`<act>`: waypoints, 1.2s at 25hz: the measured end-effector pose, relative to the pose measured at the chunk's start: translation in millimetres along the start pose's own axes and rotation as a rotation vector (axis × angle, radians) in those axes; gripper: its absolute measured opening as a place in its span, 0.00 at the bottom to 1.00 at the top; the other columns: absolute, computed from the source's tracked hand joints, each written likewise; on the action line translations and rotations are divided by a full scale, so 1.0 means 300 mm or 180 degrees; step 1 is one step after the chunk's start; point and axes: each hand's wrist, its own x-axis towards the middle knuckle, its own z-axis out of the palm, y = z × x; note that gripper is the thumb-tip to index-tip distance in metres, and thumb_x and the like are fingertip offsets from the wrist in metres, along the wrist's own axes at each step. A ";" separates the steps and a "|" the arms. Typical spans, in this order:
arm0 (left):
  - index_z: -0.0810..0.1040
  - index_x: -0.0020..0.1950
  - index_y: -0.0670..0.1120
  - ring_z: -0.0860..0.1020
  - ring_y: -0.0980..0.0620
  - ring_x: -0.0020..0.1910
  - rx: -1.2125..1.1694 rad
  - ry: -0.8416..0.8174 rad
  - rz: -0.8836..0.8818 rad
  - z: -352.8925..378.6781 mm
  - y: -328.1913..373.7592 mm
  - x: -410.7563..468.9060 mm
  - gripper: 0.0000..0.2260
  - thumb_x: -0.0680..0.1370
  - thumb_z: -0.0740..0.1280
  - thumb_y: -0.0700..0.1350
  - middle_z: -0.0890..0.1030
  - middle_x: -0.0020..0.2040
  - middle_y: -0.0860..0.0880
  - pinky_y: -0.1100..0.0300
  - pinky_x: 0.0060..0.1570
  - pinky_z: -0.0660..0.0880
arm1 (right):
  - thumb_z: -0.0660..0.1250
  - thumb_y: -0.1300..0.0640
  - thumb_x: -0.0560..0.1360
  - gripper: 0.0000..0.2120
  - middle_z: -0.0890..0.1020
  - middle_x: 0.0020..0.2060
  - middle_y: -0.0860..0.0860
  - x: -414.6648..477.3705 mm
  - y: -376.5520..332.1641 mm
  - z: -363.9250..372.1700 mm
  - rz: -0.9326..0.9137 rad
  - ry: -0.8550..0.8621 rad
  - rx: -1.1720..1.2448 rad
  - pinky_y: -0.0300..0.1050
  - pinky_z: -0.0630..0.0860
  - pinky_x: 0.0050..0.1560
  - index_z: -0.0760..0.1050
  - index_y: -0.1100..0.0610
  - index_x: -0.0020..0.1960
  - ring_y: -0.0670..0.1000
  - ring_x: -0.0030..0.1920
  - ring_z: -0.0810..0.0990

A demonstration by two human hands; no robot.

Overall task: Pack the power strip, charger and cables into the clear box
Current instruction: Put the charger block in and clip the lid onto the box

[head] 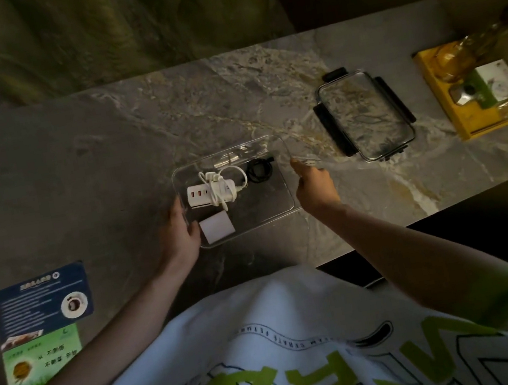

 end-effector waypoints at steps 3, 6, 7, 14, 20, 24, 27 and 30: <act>0.56 0.77 0.46 0.73 0.43 0.65 0.0010 -0.0045 -0.0074 0.006 -0.004 0.006 0.31 0.77 0.63 0.33 0.72 0.69 0.43 0.43 0.65 0.71 | 0.58 0.70 0.73 0.30 0.77 0.64 0.62 -0.001 0.004 -0.011 0.0097 0.0031 0.0133 0.57 0.73 0.66 0.67 0.53 0.74 0.62 0.66 0.74; 0.58 0.77 0.46 0.75 0.43 0.63 0.0112 -0.0162 -0.0104 0.003 0.005 0.009 0.30 0.77 0.64 0.33 0.73 0.68 0.43 0.44 0.63 0.72 | 0.57 0.71 0.73 0.31 0.78 0.64 0.57 0.005 0.017 -0.002 0.0188 0.0070 0.0167 0.52 0.74 0.64 0.69 0.52 0.72 0.57 0.65 0.76; 0.58 0.77 0.45 0.74 0.43 0.65 0.0213 -0.0156 -0.0128 -0.003 0.012 0.007 0.30 0.77 0.64 0.33 0.72 0.69 0.43 0.45 0.64 0.71 | 0.57 0.71 0.72 0.31 0.79 0.63 0.56 0.007 0.018 0.000 0.0208 0.0069 0.0211 0.50 0.75 0.64 0.70 0.52 0.72 0.55 0.64 0.77; 0.64 0.74 0.44 0.64 0.39 0.71 0.1196 0.0437 0.0941 0.077 0.244 0.041 0.29 0.75 0.69 0.49 0.64 0.73 0.40 0.45 0.68 0.64 | 0.63 0.54 0.79 0.23 0.76 0.67 0.57 0.073 0.165 -0.073 -0.0584 -0.0158 0.0490 0.48 0.71 0.66 0.67 0.55 0.73 0.58 0.67 0.74; 0.62 0.74 0.44 0.63 0.39 0.72 0.1697 0.0085 0.1158 0.358 0.582 0.131 0.29 0.77 0.64 0.55 0.63 0.74 0.41 0.44 0.70 0.62 | 0.65 0.47 0.76 0.34 0.68 0.70 0.60 0.221 0.452 -0.284 -0.0755 0.0218 -0.0073 0.54 0.68 0.66 0.57 0.56 0.77 0.63 0.68 0.68; 0.63 0.74 0.42 0.64 0.35 0.70 0.1926 -0.0265 0.1461 0.543 0.777 0.248 0.30 0.77 0.63 0.56 0.63 0.73 0.37 0.45 0.69 0.62 | 0.66 0.45 0.75 0.36 0.64 0.73 0.62 0.285 0.618 -0.407 -0.0403 0.0404 -0.0146 0.57 0.65 0.69 0.56 0.57 0.77 0.64 0.70 0.64; 0.59 0.76 0.44 0.60 0.37 0.73 0.2007 -0.0694 0.1482 0.683 0.880 0.359 0.31 0.78 0.64 0.56 0.58 0.76 0.38 0.45 0.72 0.59 | 0.67 0.46 0.75 0.38 0.60 0.74 0.63 0.320 0.720 -0.442 0.0044 0.0406 0.0156 0.59 0.63 0.71 0.54 0.57 0.77 0.65 0.73 0.59; 0.57 0.77 0.46 0.60 0.36 0.73 0.2312 -0.0855 0.1647 0.801 0.966 0.470 0.33 0.77 0.63 0.59 0.57 0.77 0.39 0.43 0.71 0.58 | 0.69 0.48 0.75 0.39 0.59 0.73 0.63 0.332 0.768 -0.453 0.0362 0.0434 0.0619 0.56 0.63 0.71 0.53 0.57 0.77 0.64 0.72 0.60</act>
